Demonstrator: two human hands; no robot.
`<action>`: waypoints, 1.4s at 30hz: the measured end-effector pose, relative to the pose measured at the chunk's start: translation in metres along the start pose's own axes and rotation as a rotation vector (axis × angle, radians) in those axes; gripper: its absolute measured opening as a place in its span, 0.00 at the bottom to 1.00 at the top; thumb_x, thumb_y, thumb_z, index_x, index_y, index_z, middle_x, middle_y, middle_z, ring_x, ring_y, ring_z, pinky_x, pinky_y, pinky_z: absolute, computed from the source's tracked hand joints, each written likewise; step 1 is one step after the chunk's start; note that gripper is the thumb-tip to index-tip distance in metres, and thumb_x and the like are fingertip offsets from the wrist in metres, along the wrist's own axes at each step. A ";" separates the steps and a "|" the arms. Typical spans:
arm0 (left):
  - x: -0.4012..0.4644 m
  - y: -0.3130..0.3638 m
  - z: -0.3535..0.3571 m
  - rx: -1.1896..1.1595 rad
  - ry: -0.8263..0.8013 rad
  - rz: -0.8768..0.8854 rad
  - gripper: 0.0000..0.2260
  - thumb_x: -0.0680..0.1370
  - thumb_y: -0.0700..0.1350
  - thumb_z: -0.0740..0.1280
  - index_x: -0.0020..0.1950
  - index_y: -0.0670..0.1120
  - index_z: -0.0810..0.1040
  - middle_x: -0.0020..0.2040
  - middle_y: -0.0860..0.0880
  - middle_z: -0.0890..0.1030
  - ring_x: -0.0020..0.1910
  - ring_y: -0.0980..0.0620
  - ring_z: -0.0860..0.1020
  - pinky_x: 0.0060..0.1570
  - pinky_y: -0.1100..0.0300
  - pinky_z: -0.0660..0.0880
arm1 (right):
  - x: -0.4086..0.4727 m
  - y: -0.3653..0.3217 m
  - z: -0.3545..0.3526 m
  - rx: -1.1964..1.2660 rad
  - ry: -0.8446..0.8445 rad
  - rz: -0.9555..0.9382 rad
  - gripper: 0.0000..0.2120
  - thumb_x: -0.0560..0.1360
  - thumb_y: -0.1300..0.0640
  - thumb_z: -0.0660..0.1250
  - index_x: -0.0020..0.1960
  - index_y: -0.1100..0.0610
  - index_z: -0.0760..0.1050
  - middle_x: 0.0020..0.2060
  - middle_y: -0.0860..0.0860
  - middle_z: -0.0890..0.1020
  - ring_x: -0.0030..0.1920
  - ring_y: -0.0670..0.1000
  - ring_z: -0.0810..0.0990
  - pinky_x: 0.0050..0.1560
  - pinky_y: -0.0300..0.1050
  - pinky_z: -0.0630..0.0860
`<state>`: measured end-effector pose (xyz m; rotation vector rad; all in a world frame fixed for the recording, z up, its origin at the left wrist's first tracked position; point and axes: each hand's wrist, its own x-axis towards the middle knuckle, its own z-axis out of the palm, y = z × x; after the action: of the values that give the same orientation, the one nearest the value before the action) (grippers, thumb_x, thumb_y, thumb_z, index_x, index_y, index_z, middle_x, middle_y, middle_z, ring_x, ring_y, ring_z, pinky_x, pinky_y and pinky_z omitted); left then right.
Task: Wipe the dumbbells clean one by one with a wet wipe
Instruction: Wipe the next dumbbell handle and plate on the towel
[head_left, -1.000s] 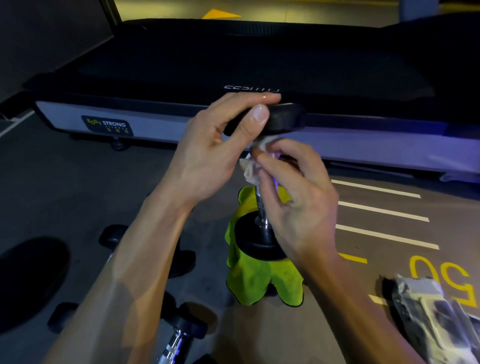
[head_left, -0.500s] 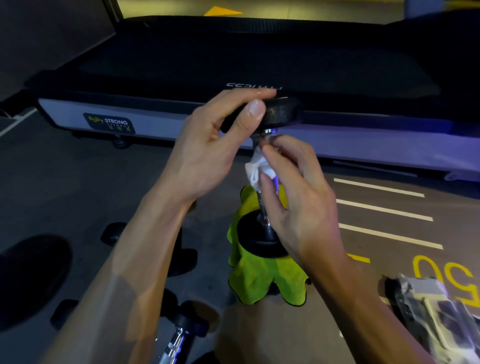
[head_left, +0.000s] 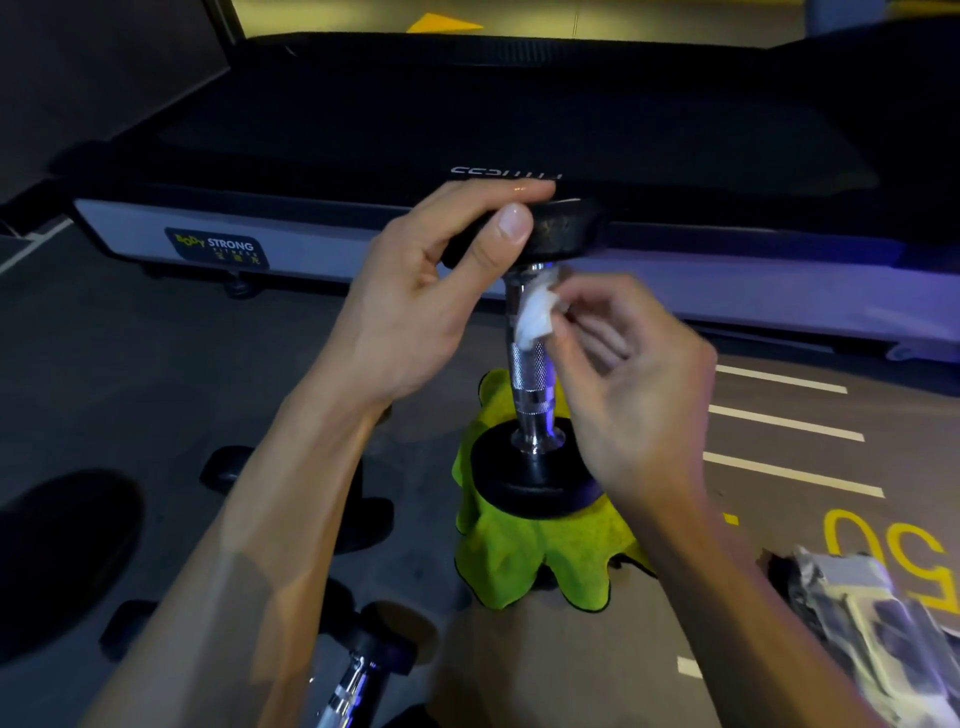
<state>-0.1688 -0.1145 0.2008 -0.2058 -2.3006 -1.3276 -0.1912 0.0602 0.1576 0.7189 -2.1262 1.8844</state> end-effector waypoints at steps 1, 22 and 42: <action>0.000 0.000 0.000 -0.007 0.004 -0.002 0.14 0.88 0.48 0.61 0.71 0.49 0.79 0.64 0.55 0.81 0.67 0.58 0.78 0.67 0.62 0.72 | -0.006 0.004 -0.001 -0.043 0.003 -0.007 0.07 0.79 0.66 0.73 0.55 0.57 0.83 0.51 0.44 0.86 0.55 0.44 0.86 0.61 0.45 0.82; 0.005 0.004 0.005 -0.016 0.021 -0.025 0.13 0.87 0.49 0.61 0.68 0.51 0.80 0.61 0.54 0.81 0.65 0.57 0.80 0.66 0.58 0.75 | 0.010 0.007 0.005 -0.421 0.121 -0.317 0.07 0.82 0.54 0.72 0.56 0.53 0.86 0.49 0.49 0.84 0.45 0.53 0.84 0.45 0.56 0.80; 0.000 0.011 0.012 0.005 0.024 0.026 0.11 0.87 0.49 0.63 0.66 0.54 0.80 0.61 0.57 0.81 0.67 0.54 0.79 0.69 0.55 0.73 | -0.013 0.000 -0.010 -0.357 -0.074 -0.157 0.04 0.71 0.58 0.75 0.42 0.51 0.82 0.36 0.40 0.78 0.42 0.44 0.75 0.45 0.41 0.71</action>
<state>-0.1692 -0.0987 0.2041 -0.2163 -2.2736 -1.3049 -0.1813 0.0724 0.1535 0.8535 -2.2889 1.3693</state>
